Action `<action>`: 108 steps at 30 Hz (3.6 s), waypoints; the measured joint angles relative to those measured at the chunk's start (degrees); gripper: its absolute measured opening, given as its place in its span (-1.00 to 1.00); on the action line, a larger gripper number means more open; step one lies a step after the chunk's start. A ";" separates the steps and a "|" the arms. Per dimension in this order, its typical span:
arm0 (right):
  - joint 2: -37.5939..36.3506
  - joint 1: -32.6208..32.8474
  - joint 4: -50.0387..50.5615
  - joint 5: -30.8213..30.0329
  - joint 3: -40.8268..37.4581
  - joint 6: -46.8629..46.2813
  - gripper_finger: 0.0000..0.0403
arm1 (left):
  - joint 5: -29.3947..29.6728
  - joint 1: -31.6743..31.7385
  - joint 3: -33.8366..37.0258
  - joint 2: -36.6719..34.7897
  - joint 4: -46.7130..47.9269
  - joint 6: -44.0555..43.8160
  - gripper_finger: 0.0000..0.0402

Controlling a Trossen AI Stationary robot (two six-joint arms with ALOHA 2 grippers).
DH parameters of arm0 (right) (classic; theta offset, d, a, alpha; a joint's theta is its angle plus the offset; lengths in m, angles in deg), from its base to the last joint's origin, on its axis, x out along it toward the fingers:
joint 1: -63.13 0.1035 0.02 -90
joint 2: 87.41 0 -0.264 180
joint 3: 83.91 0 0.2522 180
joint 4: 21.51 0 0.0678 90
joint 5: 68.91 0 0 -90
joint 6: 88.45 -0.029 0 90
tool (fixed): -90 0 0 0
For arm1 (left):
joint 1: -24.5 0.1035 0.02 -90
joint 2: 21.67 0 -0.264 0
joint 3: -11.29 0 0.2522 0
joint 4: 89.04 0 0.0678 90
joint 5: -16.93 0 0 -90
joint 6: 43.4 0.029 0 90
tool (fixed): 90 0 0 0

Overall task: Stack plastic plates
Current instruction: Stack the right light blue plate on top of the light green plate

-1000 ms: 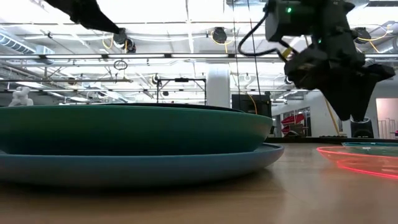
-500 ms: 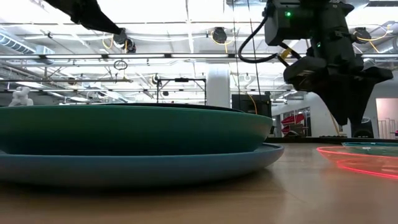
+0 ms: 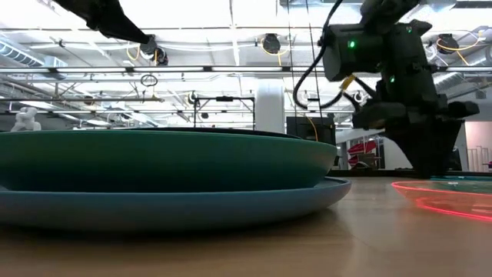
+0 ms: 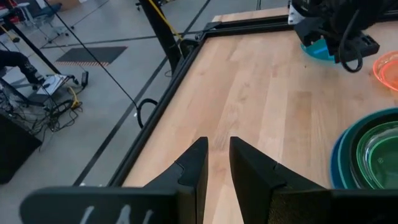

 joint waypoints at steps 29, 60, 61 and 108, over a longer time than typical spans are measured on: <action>6.62 -0.07 -4.56 0.25 0.09 6.13 -0.71 | 0.00 0.00 0.00 0.00 0.14 -0.40 -0.63; 5.72 2.57 -3.06 -12.30 27.94 48.78 -1.00 | -0.02 -0.02 0.00 0.00 0.12 -0.33 -0.63; 5.72 3.06 -4.60 -12.40 28.51 51.36 -1.00 | -0.02 -0.02 0.00 0.02 0.12 -0.33 -0.63; 14.29 18.98 -20.89 -16.45 29.29 111.86 -1.00 | -0.04 -0.02 -0.04 0.02 0.04 -1.24 -0.63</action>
